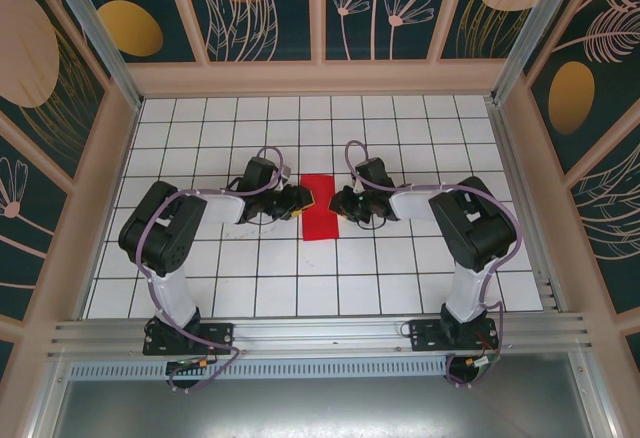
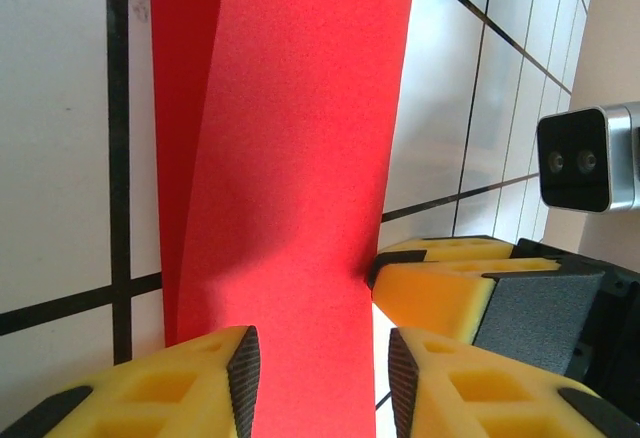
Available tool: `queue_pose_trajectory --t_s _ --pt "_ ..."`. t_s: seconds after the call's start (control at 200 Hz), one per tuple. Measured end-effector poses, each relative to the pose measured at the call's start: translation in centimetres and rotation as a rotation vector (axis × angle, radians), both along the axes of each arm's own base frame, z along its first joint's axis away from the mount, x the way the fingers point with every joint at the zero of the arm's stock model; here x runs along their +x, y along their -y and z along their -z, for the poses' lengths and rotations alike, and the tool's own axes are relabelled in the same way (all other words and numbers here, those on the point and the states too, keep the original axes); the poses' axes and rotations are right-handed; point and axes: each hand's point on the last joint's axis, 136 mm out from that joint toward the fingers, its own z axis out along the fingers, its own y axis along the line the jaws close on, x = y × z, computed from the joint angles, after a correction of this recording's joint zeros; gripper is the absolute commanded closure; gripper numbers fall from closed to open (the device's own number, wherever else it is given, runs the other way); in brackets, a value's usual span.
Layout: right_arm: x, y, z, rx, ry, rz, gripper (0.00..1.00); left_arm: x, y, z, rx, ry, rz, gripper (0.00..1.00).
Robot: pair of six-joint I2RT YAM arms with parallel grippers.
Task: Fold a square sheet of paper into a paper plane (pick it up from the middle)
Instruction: Fold the triangle a second time at the center of the table.
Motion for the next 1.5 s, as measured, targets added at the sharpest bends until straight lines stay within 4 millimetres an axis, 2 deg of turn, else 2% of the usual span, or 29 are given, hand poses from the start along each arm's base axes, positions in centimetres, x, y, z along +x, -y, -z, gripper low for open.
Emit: queue_pose_trajectory --t_s 0.045,0.125,0.285,0.42,0.656,0.806,1.001,1.156,1.501 --pt "0.0 0.0 0.0 0.0 0.0 0.0 0.75 0.1 -0.1 -0.1 0.001 0.001 -0.007 0.49" --pt "0.0 0.0 0.0 0.001 0.001 0.0 0.75 0.2 -0.4 -0.5 0.012 0.015 -0.026 0.44" --pt "0.0 0.0 0.0 0.005 0.001 0.0 0.75 0.3 -1.7 -2.5 0.055 0.055 -0.089 0.42" --pt "0.0 0.0 0.0 0.006 -0.001 0.002 0.75 -0.2 -2.0 -3.9 0.035 0.069 -0.102 0.43" --pt "0.0 0.0 0.0 0.006 -0.001 0.001 0.75 -3.0 -2.6 -1.4 0.03 -0.055 -0.098 0.45" --pt "0.0 0.0 0.0 0.005 -0.001 0.001 0.75 -4.3 -2.5 -0.7 0.011 -0.112 -0.086 0.45" --pt "0.0 0.0 0.0 0.005 -0.001 0.001 0.75 -5.0 -1.4 -1.0 -0.016 -0.122 -0.05 0.46" --pt "0.0 0.0 0.0 0.005 -0.001 0.002 0.75 -5.6 -1.1 0.0 -0.003 -0.15 -0.04 0.46" --pt "0.0 0.0 0.0 0.005 -0.002 0.002 0.75 -5.5 -0.8 0.7 -0.003 -0.174 -0.034 0.47"
